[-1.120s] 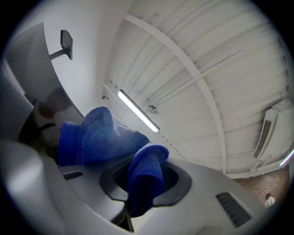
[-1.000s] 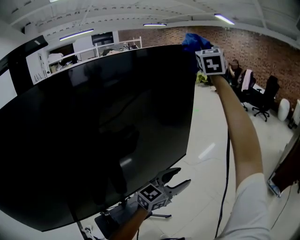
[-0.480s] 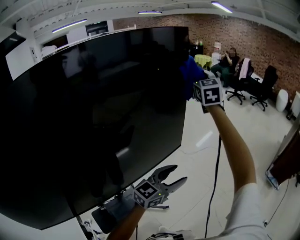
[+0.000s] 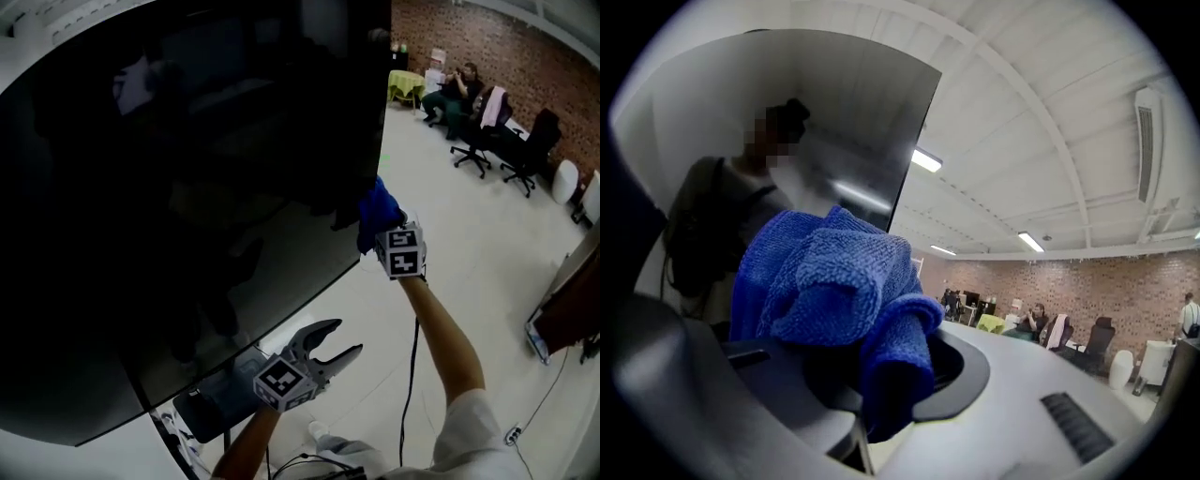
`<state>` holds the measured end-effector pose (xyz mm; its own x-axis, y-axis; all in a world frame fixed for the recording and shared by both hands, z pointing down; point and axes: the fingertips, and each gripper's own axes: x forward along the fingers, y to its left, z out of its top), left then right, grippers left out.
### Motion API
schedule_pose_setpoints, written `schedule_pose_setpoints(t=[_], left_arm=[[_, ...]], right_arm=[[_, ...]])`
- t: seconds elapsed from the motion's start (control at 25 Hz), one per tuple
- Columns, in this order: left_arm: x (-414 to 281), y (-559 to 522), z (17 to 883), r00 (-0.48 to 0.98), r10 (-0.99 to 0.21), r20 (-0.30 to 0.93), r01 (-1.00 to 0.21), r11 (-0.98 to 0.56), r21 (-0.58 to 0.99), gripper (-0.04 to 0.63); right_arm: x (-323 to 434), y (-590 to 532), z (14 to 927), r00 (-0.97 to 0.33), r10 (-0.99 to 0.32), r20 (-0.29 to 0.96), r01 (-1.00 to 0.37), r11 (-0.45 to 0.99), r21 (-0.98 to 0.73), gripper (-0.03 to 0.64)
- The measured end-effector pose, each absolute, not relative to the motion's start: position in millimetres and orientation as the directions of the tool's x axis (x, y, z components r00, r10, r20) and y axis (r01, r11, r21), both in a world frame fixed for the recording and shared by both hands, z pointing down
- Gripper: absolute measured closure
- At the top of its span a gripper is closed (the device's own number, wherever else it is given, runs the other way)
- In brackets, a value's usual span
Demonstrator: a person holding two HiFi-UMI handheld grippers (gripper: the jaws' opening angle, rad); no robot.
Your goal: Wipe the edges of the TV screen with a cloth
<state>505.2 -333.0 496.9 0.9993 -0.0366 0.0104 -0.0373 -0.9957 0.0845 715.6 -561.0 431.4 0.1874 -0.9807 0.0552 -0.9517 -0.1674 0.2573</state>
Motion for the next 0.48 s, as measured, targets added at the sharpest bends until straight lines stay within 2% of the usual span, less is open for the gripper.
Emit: schedule_pose_setpoints(t=[0.08,0.24,0.48], left_arm=[[504.5,-333.8,508.2,0.999,-0.047,0.013,-0.047,-0.998,0.053,0.351],[514.5,-329.9,507.7,0.997,-0.08,0.001,-0.08,-0.993,0.087,0.351],[499.7,-331.2,533.2,0.993,-0.111,0.038,-0.115,-0.987,0.116,0.351]], right_arm=[[717.3,-558.2,476.2,0.19,-0.976,0.105,-0.952,-0.157,0.263,0.535],[729.9,-553.9,570.8,0.173,-0.954,0.246,-0.965,-0.114,0.238,0.535],[738.9,-542.9,712.1,0.163,-0.842,0.515,-0.981,-0.193,-0.006,0.535]])
